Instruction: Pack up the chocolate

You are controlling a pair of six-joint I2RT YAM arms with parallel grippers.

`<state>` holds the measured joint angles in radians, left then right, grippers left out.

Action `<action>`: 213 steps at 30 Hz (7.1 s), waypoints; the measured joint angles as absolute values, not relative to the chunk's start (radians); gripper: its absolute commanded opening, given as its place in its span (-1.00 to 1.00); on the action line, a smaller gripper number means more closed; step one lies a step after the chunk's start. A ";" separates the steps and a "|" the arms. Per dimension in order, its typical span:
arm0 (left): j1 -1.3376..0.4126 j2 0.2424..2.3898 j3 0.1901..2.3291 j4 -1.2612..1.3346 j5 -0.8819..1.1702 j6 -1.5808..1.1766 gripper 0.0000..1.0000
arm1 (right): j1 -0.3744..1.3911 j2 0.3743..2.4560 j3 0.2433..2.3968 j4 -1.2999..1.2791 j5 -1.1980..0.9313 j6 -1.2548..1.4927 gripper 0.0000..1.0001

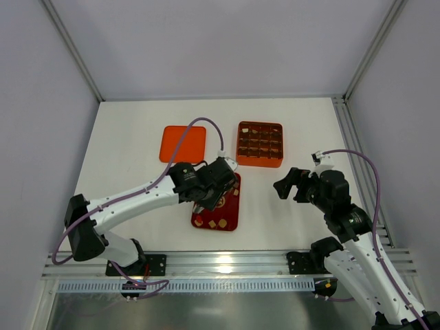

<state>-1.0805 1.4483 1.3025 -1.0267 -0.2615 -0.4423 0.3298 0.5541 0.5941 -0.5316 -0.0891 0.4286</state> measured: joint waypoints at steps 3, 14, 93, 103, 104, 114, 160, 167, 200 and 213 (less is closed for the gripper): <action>-1.081 1.443 1.318 -1.024 -0.260 -0.443 -0.27 | 0.330 0.554 0.594 -0.532 -0.089 0.429 1.00; -1.081 1.437 1.325 -0.997 -0.205 -0.460 -0.28 | 0.330 0.554 0.594 -0.532 -0.089 0.429 0.99; -1.092 1.505 1.304 -0.962 -0.155 -0.442 -0.31 | 0.330 0.554 0.594 -0.532 -0.089 0.429 0.99; -1.092 1.510 1.304 -0.962 -0.156 -0.438 -0.38 | 0.330 0.554 0.594 -0.532 -0.089 0.429 0.99; -1.092 1.512 1.304 -0.962 -0.156 -0.438 -0.39 | 0.330 0.554 0.594 -0.532 -0.089 0.429 0.99; -1.093 1.520 1.304 -0.962 -0.157 -0.437 -0.57 | 0.330 0.554 0.594 -0.532 -0.089 0.429 0.99; -1.093 1.403 1.326 -1.042 -0.218 -0.438 -0.67 | 0.330 0.588 0.592 -0.527 -0.090 0.428 1.00; -1.093 1.402 1.338 -1.052 -0.221 -0.442 -0.67 | 0.330 0.605 0.599 -0.541 -0.084 0.425 0.99; -0.805 1.961 1.973 -0.955 -0.204 -0.317 -0.73 | 0.330 0.931 0.718 -0.566 -0.112 0.442 0.99; -0.799 2.108 2.112 -0.915 -0.171 -0.284 -0.74 | 0.289 0.969 0.767 -0.538 -0.081 0.377 1.00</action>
<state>-0.7986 2.1078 2.1120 -0.9154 -0.1711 -0.2836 0.2893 0.9691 0.7666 -0.5377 -0.0811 0.3771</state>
